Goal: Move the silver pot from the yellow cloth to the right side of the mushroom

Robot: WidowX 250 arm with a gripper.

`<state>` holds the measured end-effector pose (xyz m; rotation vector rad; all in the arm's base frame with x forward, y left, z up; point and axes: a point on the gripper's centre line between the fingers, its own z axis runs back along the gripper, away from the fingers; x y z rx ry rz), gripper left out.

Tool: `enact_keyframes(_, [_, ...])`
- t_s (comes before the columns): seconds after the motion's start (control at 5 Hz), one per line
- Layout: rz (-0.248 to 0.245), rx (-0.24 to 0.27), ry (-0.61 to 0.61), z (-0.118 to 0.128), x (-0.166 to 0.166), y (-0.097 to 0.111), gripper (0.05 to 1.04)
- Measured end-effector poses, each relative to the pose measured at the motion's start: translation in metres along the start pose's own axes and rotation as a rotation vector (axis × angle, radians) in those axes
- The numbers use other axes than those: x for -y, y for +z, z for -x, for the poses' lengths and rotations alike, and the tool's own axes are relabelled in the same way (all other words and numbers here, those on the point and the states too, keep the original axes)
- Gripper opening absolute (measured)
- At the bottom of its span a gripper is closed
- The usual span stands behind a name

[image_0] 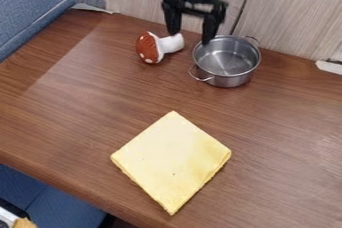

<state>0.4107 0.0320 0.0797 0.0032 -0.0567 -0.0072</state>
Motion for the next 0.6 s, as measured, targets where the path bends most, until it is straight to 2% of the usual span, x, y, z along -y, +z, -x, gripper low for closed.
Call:
enact_keyframes(0.2, [0.012, 0.029, 0.002, 0.011, 0.001, 0.017, 1.0])
enact_keyframes(0.4, [0.065, 0.097, 0.021, 0.026, -0.008, 0.037, 1.0])
enact_keyframes(0.6, [0.067, 0.105, 0.017, 0.025, -0.009, 0.038, 1.0])
